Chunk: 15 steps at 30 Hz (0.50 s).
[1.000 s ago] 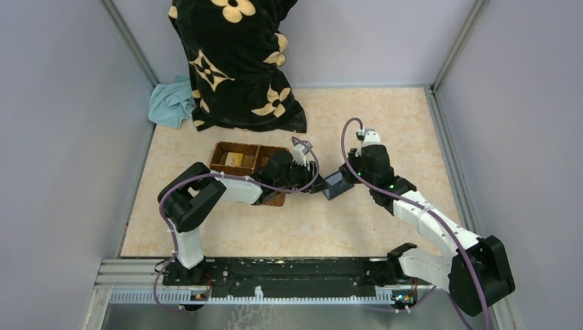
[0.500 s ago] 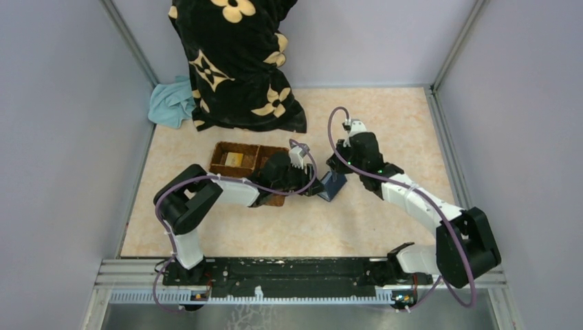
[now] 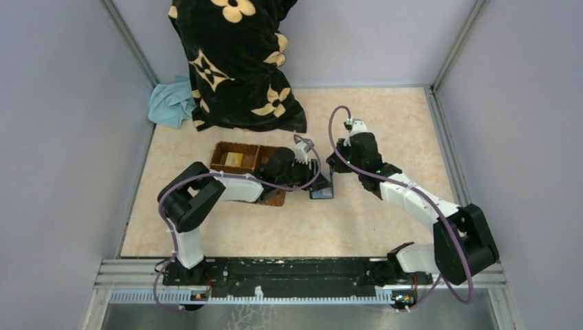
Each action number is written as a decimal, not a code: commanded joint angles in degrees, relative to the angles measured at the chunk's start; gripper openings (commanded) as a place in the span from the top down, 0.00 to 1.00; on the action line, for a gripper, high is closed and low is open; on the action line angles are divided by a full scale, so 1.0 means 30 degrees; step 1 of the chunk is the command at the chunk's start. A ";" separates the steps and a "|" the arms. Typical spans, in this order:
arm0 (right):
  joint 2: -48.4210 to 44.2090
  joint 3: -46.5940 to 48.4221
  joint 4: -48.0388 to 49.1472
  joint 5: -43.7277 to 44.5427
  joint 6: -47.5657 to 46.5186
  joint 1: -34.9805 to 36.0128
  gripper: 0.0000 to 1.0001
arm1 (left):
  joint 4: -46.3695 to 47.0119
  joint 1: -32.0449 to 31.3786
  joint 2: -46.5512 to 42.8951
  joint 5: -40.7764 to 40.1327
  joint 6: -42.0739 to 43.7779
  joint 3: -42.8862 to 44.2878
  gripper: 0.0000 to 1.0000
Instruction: Take the credit cards out of the card holder
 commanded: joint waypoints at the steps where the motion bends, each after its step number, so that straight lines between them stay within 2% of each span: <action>1: -0.0882 -0.1210 0.0173 0.1407 0.1578 -0.0796 1.00 | 0.0128 -0.0110 0.0781 0.0738 0.0005 0.1131 0.45; 15: -0.0417 -0.2380 -0.1494 0.3659 0.2162 -0.1779 1.00 | 0.0259 -0.0216 0.1811 0.0899 -0.0132 0.1935 0.45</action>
